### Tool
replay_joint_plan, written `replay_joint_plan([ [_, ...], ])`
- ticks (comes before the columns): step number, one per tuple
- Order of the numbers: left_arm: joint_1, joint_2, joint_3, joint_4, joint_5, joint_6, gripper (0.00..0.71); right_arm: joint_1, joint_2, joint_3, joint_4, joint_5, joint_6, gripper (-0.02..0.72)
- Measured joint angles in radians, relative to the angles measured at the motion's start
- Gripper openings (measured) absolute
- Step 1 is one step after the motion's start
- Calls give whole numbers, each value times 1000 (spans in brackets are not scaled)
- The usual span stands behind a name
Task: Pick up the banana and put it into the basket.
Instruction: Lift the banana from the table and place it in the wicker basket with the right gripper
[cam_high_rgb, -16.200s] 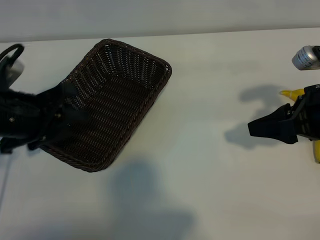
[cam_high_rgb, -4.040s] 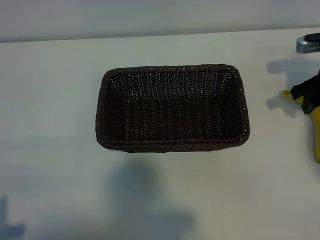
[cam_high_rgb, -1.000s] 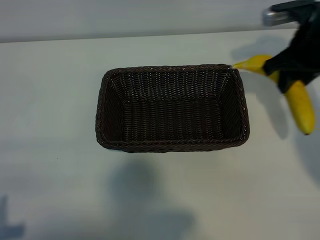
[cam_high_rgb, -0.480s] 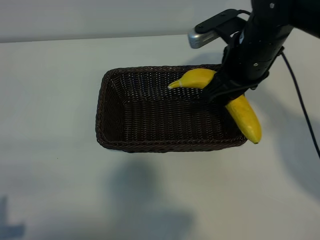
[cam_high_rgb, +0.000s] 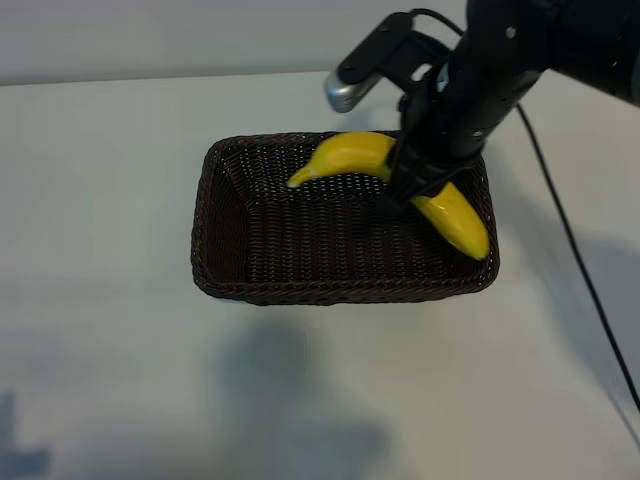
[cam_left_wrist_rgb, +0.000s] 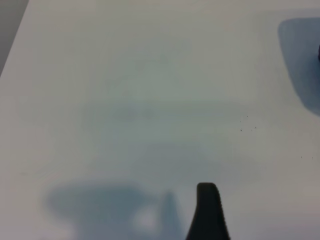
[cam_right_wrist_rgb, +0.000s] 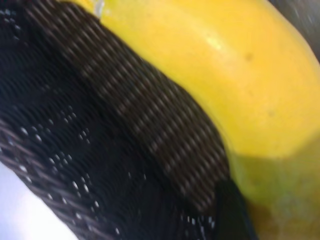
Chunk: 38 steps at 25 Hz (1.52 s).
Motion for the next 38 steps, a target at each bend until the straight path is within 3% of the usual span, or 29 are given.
replay_joint_plan([
  [5,0,0,0,0,0,0,567,43,4,0,0,-183,-18,420],
  [8,0,0,0,0,0,0,567,50,33,0,-1,-232,-26,420],
  [28,0,0,0,0,0,-1,567,50,189,-1,-5,-236,-61,421],
  [34,0,0,0,0,0,-1,567,50,188,-1,-4,-205,-51,569],
  [38,0,0,0,0,0,-1,567,50,169,-1,-4,-181,2,606],
])
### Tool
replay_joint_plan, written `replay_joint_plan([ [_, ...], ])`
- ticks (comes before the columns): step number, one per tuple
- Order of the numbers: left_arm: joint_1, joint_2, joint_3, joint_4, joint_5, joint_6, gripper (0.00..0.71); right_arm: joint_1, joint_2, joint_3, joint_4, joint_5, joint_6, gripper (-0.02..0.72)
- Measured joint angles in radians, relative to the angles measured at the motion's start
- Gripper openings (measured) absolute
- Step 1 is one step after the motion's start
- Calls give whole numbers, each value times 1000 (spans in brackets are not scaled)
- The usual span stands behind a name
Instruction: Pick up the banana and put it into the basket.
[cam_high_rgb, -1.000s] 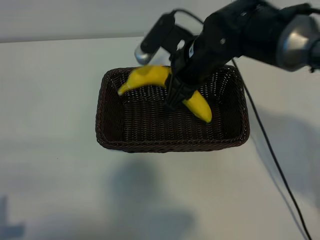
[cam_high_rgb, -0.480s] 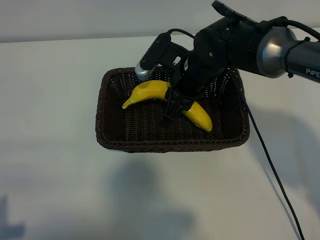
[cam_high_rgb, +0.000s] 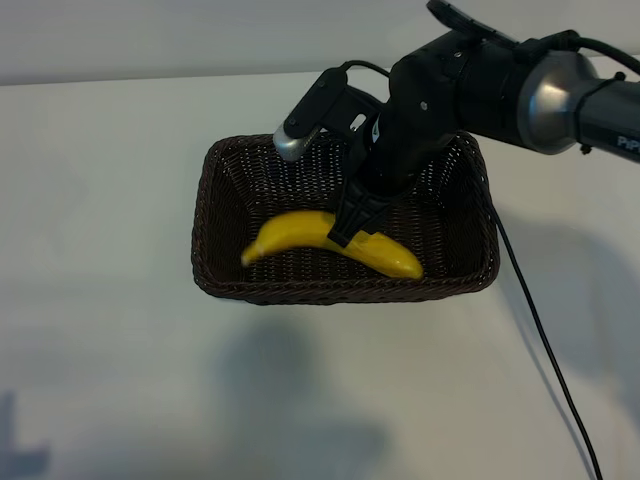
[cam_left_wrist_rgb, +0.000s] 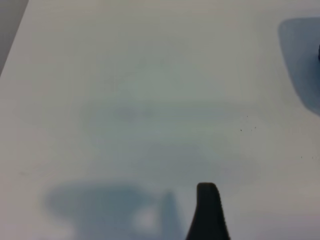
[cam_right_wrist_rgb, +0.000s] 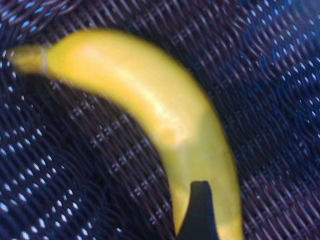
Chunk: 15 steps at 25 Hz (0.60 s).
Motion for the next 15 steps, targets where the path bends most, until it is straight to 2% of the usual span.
replay_joint_plan([
  [8,0,0,0,0,0,-2,567,0,-22,-95,-17,152,100,586],
  [15,0,0,0,0,0,-2,567,-30,-25,-178,-94,171,182,584],
])
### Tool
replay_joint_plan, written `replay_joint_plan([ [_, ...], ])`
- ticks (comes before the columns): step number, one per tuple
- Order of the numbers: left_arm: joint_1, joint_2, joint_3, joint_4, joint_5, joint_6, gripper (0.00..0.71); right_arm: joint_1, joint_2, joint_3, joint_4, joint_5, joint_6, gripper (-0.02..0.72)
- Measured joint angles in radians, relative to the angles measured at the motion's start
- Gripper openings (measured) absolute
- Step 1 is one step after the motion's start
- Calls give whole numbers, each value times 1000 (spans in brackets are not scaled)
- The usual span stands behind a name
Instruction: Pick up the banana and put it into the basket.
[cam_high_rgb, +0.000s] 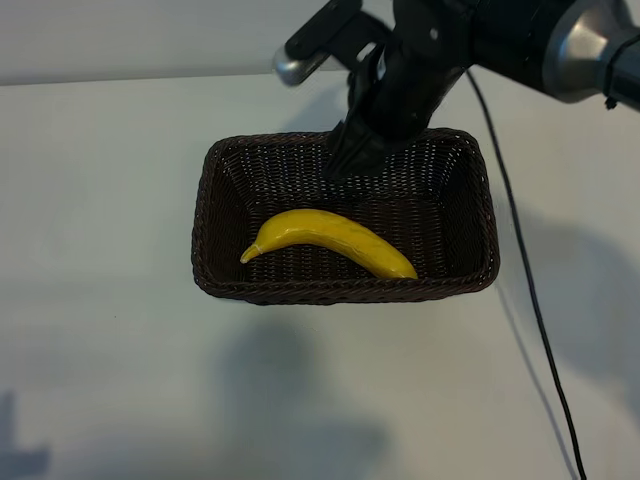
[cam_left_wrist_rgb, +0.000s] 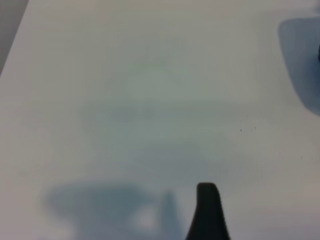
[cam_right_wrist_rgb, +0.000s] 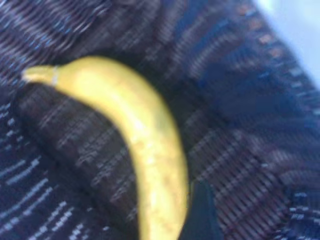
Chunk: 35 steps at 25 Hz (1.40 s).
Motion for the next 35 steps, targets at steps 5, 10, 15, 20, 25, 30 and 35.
replay_joint_plan([
  [5,0,0,0,0,0,0,567,-114,-1,0,-9,40,58,584],
  [10,0,0,0,0,0,0,567,-273,-2,0,40,103,106,584],
  [15,0,0,0,0,0,0,567,-412,-4,0,61,155,131,584],
  [20,0,0,0,0,0,1,567,-539,-4,0,63,214,182,584],
  [25,0,0,0,0,0,1,567,-636,-4,0,63,289,168,573],
  [30,0,0,0,0,0,3,567,-679,-4,0,64,338,137,542],
  [35,0,0,0,0,0,3,567,-687,-18,13,44,338,127,500],
])
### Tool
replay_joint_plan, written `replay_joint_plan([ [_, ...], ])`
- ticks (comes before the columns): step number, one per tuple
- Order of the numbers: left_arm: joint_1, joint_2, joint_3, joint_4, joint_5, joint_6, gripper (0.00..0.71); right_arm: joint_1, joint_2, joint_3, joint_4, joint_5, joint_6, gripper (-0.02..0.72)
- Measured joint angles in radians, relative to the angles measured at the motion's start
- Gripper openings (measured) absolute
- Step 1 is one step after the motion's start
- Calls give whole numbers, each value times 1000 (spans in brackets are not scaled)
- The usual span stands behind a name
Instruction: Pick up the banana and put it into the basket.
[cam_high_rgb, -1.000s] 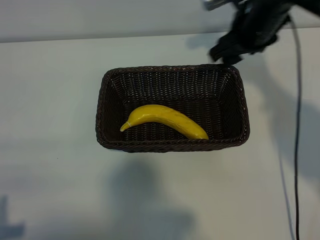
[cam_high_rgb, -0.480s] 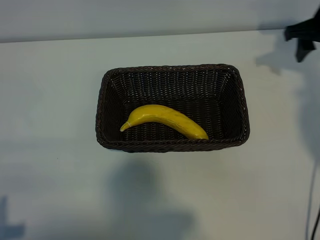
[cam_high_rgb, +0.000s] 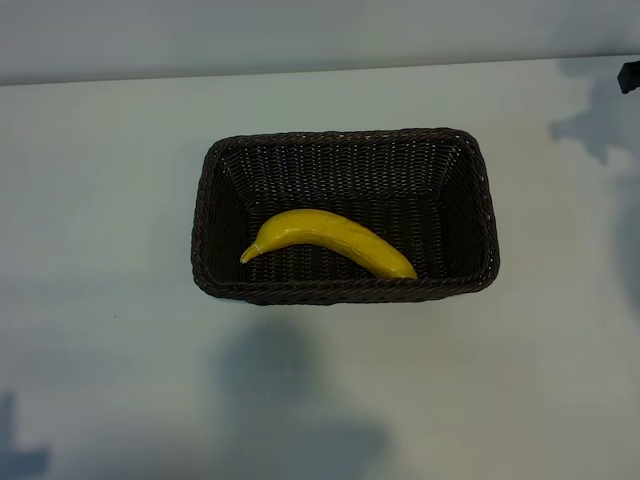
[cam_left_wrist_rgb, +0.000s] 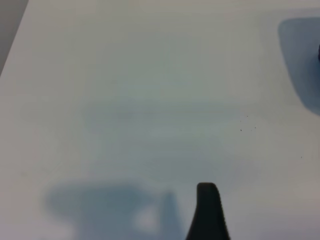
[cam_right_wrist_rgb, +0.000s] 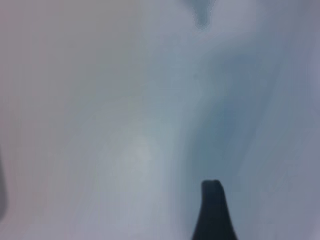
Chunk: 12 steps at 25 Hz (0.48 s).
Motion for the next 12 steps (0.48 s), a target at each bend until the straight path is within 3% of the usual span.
replay_joint_plan([
  [12,0,0,0,0,0,-1,567,0,-267,365,-1,-1,-2,480],
])
